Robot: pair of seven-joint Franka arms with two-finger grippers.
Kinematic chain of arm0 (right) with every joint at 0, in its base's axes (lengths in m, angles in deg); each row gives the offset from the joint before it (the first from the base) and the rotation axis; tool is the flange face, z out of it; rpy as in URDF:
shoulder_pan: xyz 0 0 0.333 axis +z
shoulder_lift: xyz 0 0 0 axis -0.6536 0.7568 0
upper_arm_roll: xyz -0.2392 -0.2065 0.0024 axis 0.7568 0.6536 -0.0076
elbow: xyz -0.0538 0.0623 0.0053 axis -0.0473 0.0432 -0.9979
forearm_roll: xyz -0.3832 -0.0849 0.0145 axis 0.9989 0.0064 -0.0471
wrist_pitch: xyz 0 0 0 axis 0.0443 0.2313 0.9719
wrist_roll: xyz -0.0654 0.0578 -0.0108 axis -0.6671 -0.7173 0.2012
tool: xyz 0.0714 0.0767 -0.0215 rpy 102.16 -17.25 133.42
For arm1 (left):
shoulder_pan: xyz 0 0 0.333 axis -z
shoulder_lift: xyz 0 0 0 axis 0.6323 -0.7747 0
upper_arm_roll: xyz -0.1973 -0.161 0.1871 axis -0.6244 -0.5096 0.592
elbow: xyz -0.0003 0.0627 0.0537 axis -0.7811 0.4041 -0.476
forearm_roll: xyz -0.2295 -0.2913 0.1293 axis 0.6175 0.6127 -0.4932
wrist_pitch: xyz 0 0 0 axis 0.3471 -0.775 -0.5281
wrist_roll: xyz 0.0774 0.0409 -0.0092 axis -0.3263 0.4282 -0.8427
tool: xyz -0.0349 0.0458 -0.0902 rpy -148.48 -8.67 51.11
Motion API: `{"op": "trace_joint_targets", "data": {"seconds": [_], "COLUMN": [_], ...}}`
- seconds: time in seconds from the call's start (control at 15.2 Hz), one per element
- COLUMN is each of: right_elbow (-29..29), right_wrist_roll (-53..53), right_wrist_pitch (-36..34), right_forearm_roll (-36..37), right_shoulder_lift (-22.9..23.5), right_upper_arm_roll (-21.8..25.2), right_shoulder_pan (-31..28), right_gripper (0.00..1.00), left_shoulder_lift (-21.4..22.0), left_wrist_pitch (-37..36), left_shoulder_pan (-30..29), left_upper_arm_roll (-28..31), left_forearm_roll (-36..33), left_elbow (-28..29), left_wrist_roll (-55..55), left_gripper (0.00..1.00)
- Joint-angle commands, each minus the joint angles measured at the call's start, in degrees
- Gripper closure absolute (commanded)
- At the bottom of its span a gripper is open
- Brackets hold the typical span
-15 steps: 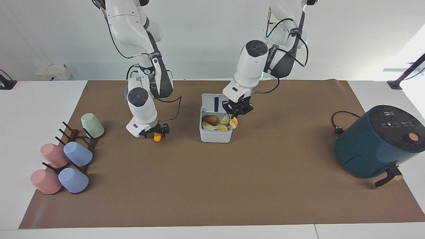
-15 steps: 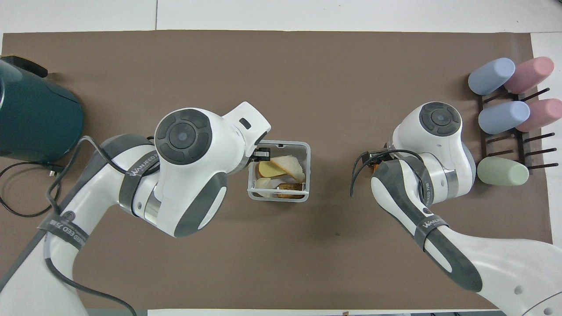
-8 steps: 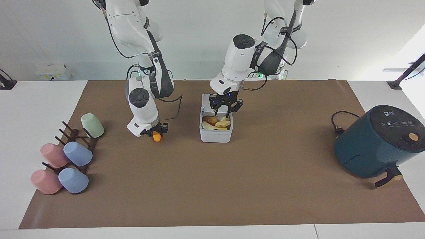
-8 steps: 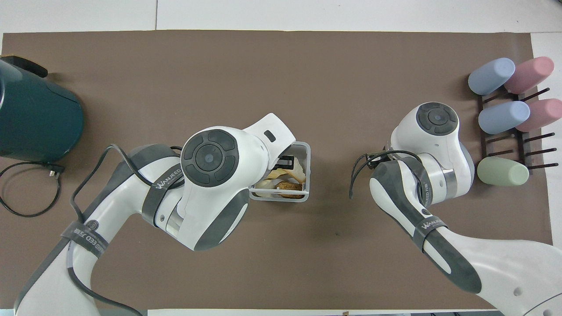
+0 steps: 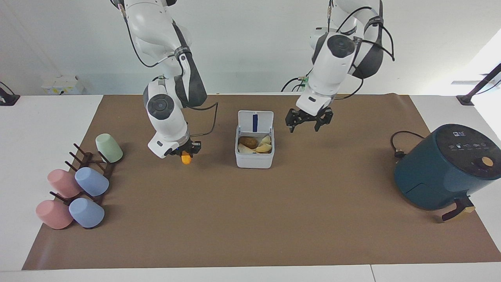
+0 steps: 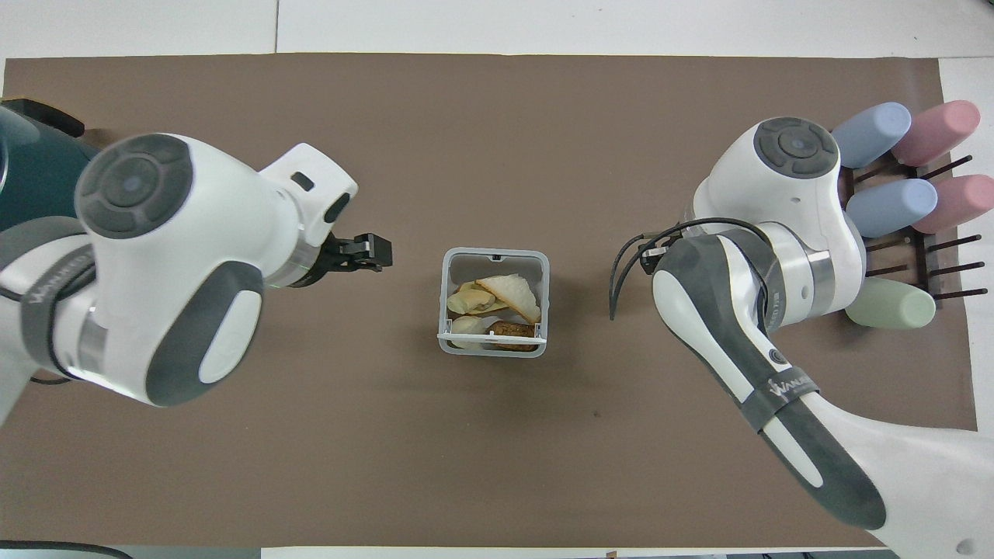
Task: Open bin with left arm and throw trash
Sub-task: 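Drop orange piece in bin with the right gripper while the left gripper retracts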
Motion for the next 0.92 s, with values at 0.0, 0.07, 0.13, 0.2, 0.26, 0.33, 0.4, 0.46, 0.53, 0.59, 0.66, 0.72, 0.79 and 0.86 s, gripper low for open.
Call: {"op": "trace_joint_targets", "data": {"seconds": [0.0, 0.07, 0.13, 0.2, 0.26, 0.33, 0.4, 0.46, 0.53, 0.59, 0.66, 0.72, 0.79, 0.86], "right_elbow": [-6.8, -8.6, -9.5, -9.6, -9.0, -7.9, -5.8, -3.3, -1.2, 0.3, 1.0, 0.7, 0.5, 0.1], "right_wrist_roll": [-11.0, -17.5, -22.8, -28.5, -33.9, -37.2, -38.1, -38.2, -38.4, -38.8, -39.3, -39.6, -39.6, -39.4], "right_wrist_pitch": [-5.8, -5.9, -5.3, -3.5, -0.5, 2.0, 4.4, 6.3, 7.6, 8.7, 8.9, 8.4, 8.3, 8.6], "right_forearm_roll": [-4.7, -5.9, -6.7, -6.9, -7.0, -7.3, -7.3, -7.3, -7.3, -7.3, -7.3, -7.3, -7.2, -7.1], "right_shoulder_lift": [-0.3, -0.1, 0.1, 0.1, 0.1, -0.1, -0.5, -1.7, -2.2, -2.9, -3.2, -3.2, -3.1, -2.9], "right_upper_arm_roll": [-0.4, -0.4, -0.4, -0.4, -0.4, -0.4, -0.4, -0.6, -0.6, -0.6, -0.6, -0.6, -0.5, -0.5], "right_shoulder_pan": [4.2, 7.6, 10.8, 14.0, 16.6, 17.6, 18.3, 19.0, 19.6, 20.0, 20.4, 20.5, 20.4, 20.2], "right_gripper": [1.00, 1.00, 1.00, 1.00, 1.00, 1.00, 1.00, 0.92, 0.68, 0.37, 0.06, 0.00, 0.00, 0.00], "left_shoulder_lift": [3.0, 3.5, 4.0, 4.7, 5.4, 5.7, 5.7, 5.6, 5.5, 5.5, 5.3, 5.0, 4.7, 4.3], "left_wrist_pitch": [-2.9, -4.3, -5.1, -6.5, -8.1, -10.0, -11.9, -13.6, -14.9, -15.7, -16.6, -17.6, -18.8, -20.5], "left_shoulder_pan": [-6.7, -9.0, -10.8, -12.8, -14.9, -16.5, -17.8, -19.1, -20.4, -21.0, -21.1, -21.1, -21.1, -21.1], "left_upper_arm_roll": [-0.5, -0.5, -0.5, -0.4, -0.4, -0.4, -0.4, -0.4, -0.5, -0.5, -0.5, -0.5, -0.5, -0.5], "left_forearm_roll": [0.4, 0.1, 0.1, 0.1, -0.3, -0.9, -1.5, -1.9, -2.2, -2.5, -3.7, -4.4, -4.5, -4.5], "left_elbow": [0.5, 0.0, -0.3, -0.7, -1.2, -2.1, -3.5, -5.3, -6.8, -8.0, -9.1, -10.4, -11.6, -13.5], "left_wrist_roll": [6.7, 8.5, 10.5, 12.5, 14.8, 17.9, 20.4, 22.2, 23.5, 24.1, 24.3, 24.3, 24.3, 24.3], "left_gripper": [0.00, 0.00, 0.00, 0.00, 0.00, 0.00, 0.00, 0.00, 0.00, 0.00, 0.00, 0.00, 0.00, 0.00]}}
